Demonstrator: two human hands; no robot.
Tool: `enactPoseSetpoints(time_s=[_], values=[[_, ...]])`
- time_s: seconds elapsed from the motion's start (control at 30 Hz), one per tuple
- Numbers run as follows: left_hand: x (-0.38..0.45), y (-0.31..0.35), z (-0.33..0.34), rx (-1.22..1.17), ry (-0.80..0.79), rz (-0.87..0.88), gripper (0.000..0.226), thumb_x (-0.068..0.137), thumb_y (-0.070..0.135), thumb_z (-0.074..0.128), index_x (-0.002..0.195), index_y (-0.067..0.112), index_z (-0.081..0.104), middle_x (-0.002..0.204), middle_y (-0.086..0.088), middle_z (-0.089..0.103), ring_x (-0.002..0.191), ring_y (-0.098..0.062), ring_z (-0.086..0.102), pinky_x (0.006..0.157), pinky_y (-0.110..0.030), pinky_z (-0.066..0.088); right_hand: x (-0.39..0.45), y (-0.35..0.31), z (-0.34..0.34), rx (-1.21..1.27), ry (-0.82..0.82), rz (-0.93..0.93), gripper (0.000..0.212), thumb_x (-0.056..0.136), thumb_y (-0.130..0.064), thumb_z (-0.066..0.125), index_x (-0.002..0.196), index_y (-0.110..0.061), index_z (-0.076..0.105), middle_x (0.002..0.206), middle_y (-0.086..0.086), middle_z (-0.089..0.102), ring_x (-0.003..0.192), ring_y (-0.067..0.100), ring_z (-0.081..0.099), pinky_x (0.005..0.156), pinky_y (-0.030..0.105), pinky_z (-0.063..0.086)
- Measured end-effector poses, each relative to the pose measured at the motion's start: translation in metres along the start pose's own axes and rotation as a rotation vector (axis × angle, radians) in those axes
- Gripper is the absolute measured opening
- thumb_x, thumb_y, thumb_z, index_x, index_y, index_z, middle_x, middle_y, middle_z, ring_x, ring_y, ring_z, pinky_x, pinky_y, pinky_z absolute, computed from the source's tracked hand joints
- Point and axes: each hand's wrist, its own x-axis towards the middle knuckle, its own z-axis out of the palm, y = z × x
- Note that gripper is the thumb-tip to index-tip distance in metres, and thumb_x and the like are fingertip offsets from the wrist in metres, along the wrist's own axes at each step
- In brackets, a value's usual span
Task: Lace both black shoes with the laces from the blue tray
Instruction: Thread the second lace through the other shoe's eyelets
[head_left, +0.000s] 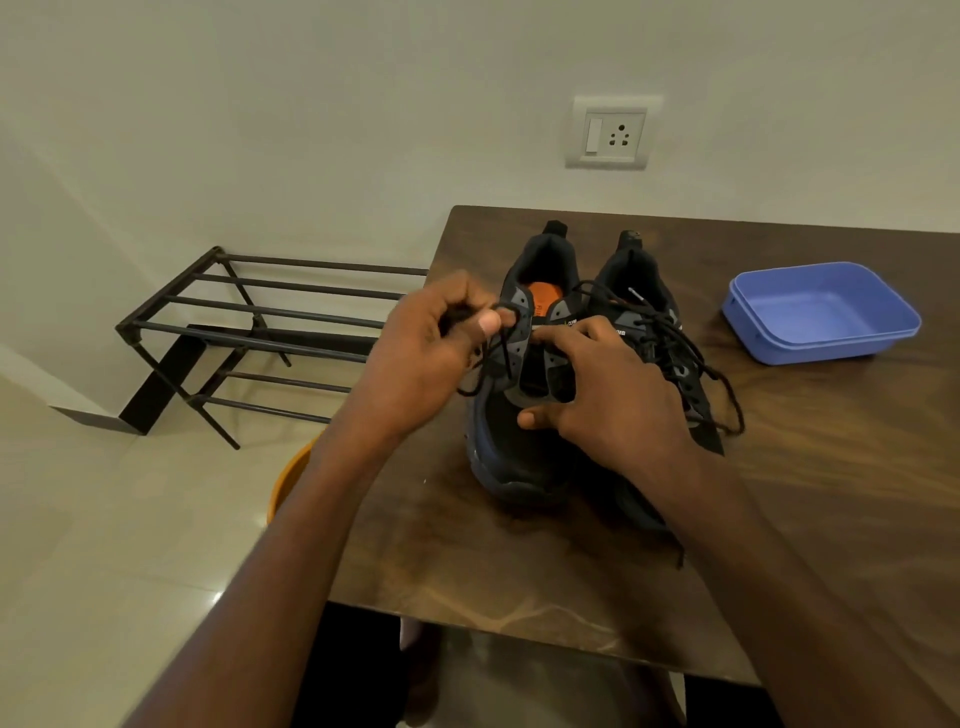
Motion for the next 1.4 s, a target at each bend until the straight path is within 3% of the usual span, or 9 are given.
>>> enactPoseSetpoints(time_s=[0.17, 0.33, 0.47, 0.63, 0.83, 1.0, 1.1, 1.23, 1.4], values=[[-0.003, 0.029, -0.016, -0.637, 0.168, 0.022, 0.018, 0.111, 0.013, 0.037, 0.097, 0.012, 0.048, 0.082, -0.001, 0.059, 0.068, -0.017, 0.062, 0.047, -0.022, 0.038, -0.003, -0.002, -0.001, -0.006, -0.016, 0.015, 0.087, 0.074, -0.055, 0.085, 0.146, -0.05, 0.037, 0.144, -0.015, 0.037, 0.126, 0.027, 0.055, 0.093, 0.051, 0.054], [0.0, 0.019, -0.019, -0.169, 0.21, -0.28, 0.005, 0.107, 0.014, 0.05, 0.107, 0.01, 0.053, 0.08, -0.005, 0.072, 0.049, -0.021, 0.062, 0.039, -0.021, 0.039, -0.004, -0.005, -0.001, -0.007, 0.01, 0.031, 0.088, 0.073, -0.055, 0.086, 0.145, -0.053, 0.035, 0.142, -0.012, 0.039, 0.121, 0.029, 0.059, 0.091, 0.051, 0.055], [-0.001, 0.007, -0.013, 0.397, 0.079, -0.5, 0.024, 0.097, 0.017, 0.061, 0.117, 0.024, 0.049, 0.093, -0.006, 0.072, 0.076, -0.02, 0.071, 0.063, -0.033, 0.058, -0.004, -0.008, -0.002, -0.031, 0.031, 0.051, 0.093, 0.074, -0.056, 0.085, 0.148, -0.052, 0.029, 0.138, -0.004, 0.047, 0.119, 0.032, 0.059, 0.089, 0.051, 0.056], [-0.005, 0.021, -0.007, 0.787, -0.196, -0.668, 0.042, 0.095, 0.019, 0.063, 0.133, 0.021, 0.045, 0.121, -0.011, 0.056, 0.115, -0.033, 0.056, 0.102, -0.055, 0.05, -0.005, -0.012, -0.007, -0.034, 0.015, 0.084, 0.1, 0.074, -0.054, 0.086, 0.152, -0.046, 0.024, 0.126, 0.0, 0.064, 0.118, 0.031, 0.063, 0.092, 0.05, 0.055], [0.002, 0.03, 0.013, 0.771, -0.136, -0.307, 0.064, 0.096, 0.029, 0.067, 0.151, 0.034, 0.035, 0.154, -0.001, 0.034, 0.148, -0.025, 0.03, 0.124, -0.055, 0.013, -0.006, -0.01, -0.005, -0.006, 0.02, 0.122, 0.088, 0.07, -0.059, 0.086, 0.14, -0.031, 0.041, 0.127, -0.001, 0.064, 0.117, 0.03, 0.064, 0.091, 0.05, 0.056], [0.0, 0.006, 0.023, 0.612, -0.146, -0.331, 0.013, 0.094, 0.041, 0.071, 0.1, 0.031, 0.066, 0.098, 0.01, 0.069, 0.099, -0.012, 0.064, 0.1, -0.043, 0.046, -0.008, -0.009, -0.004, -0.013, 0.041, 0.114, 0.083, 0.07, -0.062, 0.085, 0.136, -0.03, 0.046, 0.126, -0.002, 0.059, 0.117, 0.026, 0.061, 0.09, 0.045, 0.054], [0.0, -0.005, 0.016, 0.456, -0.077, -0.348, 0.017, 0.093, 0.032, 0.075, 0.08, 0.025, 0.067, 0.074, 0.006, 0.068, 0.071, -0.005, 0.064, 0.068, -0.027, 0.05, -0.01, -0.012, -0.005, -0.008, 0.028, 0.115, 0.084, 0.072, -0.062, 0.084, 0.139, -0.029, 0.045, 0.13, -0.001, 0.055, 0.12, 0.027, 0.058, 0.092, 0.044, 0.051], [0.001, -0.003, 0.01, 0.405, 0.028, -0.342, 0.016, 0.095, 0.033, 0.073, 0.083, 0.024, 0.068, 0.074, 0.005, 0.07, 0.073, -0.009, 0.068, 0.073, -0.03, 0.058, -0.011, -0.013, -0.008, -0.012, 0.011, 0.129, 0.076, 0.073, -0.064, 0.082, 0.129, -0.027, 0.049, 0.119, -0.001, 0.061, 0.11, 0.026, 0.062, 0.088, 0.044, 0.055], [0.001, -0.001, 0.006, 0.528, -0.237, -0.503, 0.04, 0.094, 0.054, 0.068, 0.078, 0.016, 0.07, 0.064, 0.0, 0.072, 0.062, -0.012, 0.072, 0.069, -0.034, 0.06, -0.009, -0.011, -0.011, -0.063, -0.028, 0.181, 0.045, 0.081, -0.065, 0.075, 0.092, -0.023, 0.062, 0.087, -0.001, 0.064, 0.085, 0.021, 0.064, 0.077, 0.042, 0.057]])
